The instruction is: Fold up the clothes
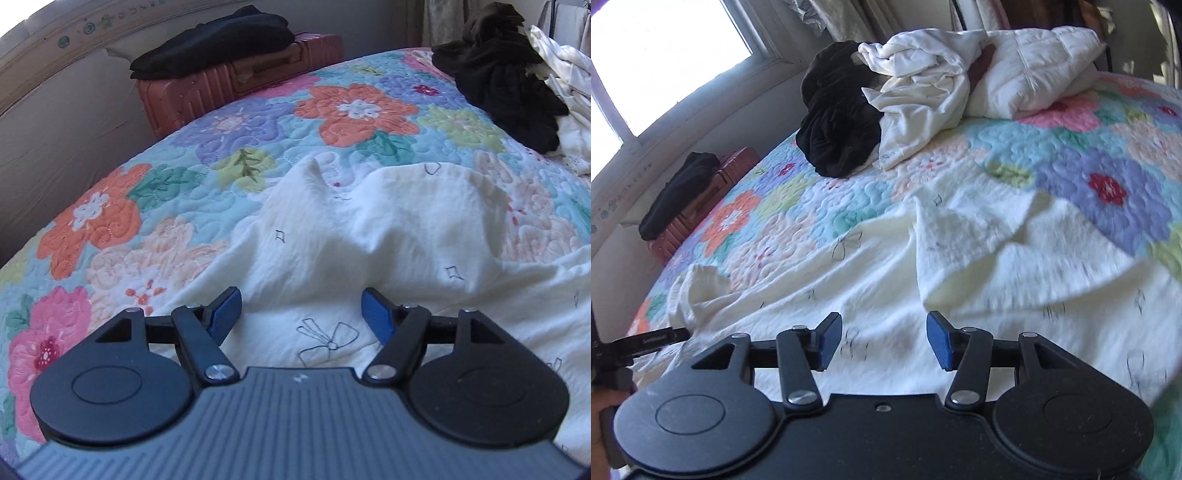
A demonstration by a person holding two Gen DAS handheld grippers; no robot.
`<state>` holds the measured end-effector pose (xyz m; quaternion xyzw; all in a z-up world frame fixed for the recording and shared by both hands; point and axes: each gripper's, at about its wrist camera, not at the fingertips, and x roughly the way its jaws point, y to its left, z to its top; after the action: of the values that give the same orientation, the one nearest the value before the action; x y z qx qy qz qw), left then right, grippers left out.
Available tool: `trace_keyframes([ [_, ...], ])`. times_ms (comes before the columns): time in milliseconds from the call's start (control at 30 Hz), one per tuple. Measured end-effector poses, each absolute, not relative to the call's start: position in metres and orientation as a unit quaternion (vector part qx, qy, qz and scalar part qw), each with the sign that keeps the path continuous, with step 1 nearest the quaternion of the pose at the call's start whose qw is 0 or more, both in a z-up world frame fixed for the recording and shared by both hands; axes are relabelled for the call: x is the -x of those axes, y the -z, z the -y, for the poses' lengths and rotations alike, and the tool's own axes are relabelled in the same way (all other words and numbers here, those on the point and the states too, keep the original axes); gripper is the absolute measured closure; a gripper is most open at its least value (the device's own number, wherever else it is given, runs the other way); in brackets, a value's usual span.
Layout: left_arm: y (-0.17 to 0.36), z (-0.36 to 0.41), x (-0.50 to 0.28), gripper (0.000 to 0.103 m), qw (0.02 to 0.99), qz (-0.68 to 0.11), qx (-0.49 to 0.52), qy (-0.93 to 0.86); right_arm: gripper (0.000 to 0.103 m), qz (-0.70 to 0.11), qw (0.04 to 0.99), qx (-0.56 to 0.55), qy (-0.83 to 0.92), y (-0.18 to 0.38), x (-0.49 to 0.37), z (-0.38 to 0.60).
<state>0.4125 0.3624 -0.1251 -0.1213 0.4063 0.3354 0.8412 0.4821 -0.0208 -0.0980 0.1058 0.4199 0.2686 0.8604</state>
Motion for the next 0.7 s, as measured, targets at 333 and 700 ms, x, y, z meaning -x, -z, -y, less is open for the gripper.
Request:
trace_keyframes([
  [333, 0.104, -0.279, -0.393, 0.031, 0.878, -0.417, 0.139, -0.188, 0.046, -0.384, 0.887, -0.023, -0.256, 0.091, -0.439, 0.058],
  [700, 0.136, -0.219, -0.42, 0.03, 0.869, -0.471, 0.109, -0.105, 0.061, -0.407, 0.881, 0.022, -0.239, 0.122, -0.554, 0.001],
])
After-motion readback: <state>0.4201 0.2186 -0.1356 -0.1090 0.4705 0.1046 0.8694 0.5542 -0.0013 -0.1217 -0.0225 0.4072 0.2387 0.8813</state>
